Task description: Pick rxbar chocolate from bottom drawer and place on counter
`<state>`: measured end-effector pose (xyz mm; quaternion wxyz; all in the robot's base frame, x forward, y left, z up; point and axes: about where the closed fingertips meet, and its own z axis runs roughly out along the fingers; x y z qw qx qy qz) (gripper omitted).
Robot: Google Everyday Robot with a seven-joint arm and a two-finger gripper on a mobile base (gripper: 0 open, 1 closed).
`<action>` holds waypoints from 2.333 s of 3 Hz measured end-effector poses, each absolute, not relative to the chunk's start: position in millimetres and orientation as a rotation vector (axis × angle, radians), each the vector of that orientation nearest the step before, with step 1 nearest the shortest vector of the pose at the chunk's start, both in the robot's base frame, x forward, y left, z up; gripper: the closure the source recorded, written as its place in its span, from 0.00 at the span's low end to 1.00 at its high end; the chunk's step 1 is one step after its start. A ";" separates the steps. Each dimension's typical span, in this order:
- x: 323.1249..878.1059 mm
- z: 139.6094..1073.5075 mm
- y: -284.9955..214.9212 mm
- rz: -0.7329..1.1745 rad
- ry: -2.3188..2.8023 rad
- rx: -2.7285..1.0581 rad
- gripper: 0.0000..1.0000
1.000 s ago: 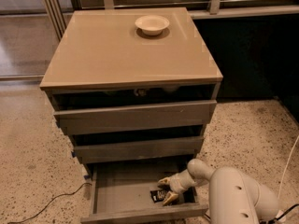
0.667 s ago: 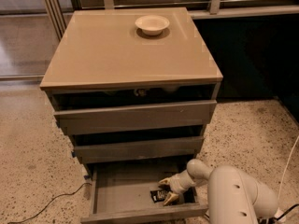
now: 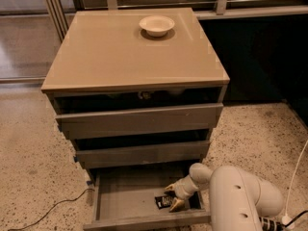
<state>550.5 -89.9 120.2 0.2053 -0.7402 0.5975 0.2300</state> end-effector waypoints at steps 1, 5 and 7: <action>549.7 117.9 -91.4 0.639 1.669 -2.065 0.42; 542.5 105.9 -97.6 0.632 1.690 -2.121 0.44; 541.7 107.8 -98.9 0.623 1.700 -2.117 0.95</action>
Offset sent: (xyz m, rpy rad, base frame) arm 0.0020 -0.0080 -0.0052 -0.0158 -0.0079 -0.0040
